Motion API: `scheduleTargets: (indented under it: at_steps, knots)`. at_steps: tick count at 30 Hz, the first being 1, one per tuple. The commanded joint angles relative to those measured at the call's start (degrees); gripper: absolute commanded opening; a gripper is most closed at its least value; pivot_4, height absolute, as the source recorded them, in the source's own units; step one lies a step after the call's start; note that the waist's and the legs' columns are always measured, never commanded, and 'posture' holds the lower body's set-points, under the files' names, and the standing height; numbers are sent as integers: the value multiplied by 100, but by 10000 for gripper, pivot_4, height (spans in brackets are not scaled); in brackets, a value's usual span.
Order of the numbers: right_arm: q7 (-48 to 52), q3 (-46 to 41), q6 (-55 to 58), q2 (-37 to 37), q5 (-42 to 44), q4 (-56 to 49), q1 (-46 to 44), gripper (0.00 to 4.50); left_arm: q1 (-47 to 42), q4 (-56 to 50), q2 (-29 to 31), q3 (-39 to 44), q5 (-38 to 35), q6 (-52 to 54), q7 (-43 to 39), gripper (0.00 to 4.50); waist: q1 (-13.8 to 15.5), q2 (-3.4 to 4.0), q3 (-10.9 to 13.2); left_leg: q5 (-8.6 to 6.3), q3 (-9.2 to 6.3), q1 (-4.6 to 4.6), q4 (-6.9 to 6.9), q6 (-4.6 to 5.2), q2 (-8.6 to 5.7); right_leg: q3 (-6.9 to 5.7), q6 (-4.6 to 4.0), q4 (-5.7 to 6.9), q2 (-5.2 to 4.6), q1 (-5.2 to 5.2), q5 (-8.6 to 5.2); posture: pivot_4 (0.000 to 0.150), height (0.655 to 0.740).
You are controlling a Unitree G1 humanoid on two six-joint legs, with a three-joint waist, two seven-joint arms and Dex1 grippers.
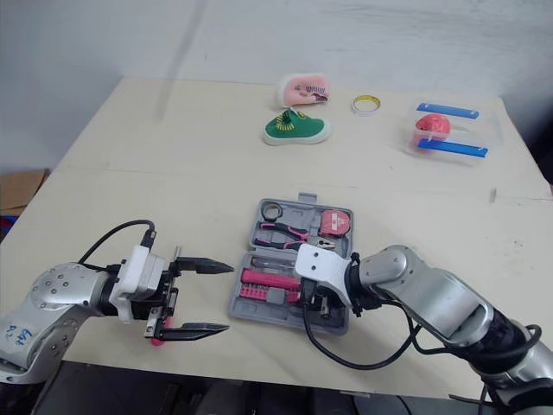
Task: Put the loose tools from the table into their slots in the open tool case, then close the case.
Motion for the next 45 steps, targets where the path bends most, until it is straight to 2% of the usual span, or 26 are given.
scheduleTargets:
  at_steps: [1, 25, 35, 45]
  knots:
    - [-3, 43, 229, 187, 46, 4, -106, 9230, 104, -247, 58, 206, -150, 30, 51, 45000, -14, 0, 0, 0, 0, 0, -1, 0, 0, 0, 0, 0, 0, 0, 0, 1500, 7400]
    - [-226, 52, 1064, 977, 227, 59, -447, 9230, 429, -488, 59, 320, -251, 227, 213, 45000, -110, 0, 0, 5, 1, 8, -26, -9, 0, 1, -3, 0, 0, -6, -2, 1500, 7400]
    - [-250, -362, 1565, 1124, 660, -200, -455, 9230, 589, -527, 154, 434, -360, 307, 190, 45000, -134, 0, 0, 8, 2, -5, -65, -15, 0, 1, -3, -5, 1, -23, -2, 1500, 7400]
    - [-828, -154, 1381, 1318, 426, -62, -254, 9230, 575, -503, 198, 492, -382, 347, 193, 45000, -162, 0, 0, 17, 4, -7, -61, -26, -1, 6, -4, 9, 1, -37, -2, 1500, 7400]
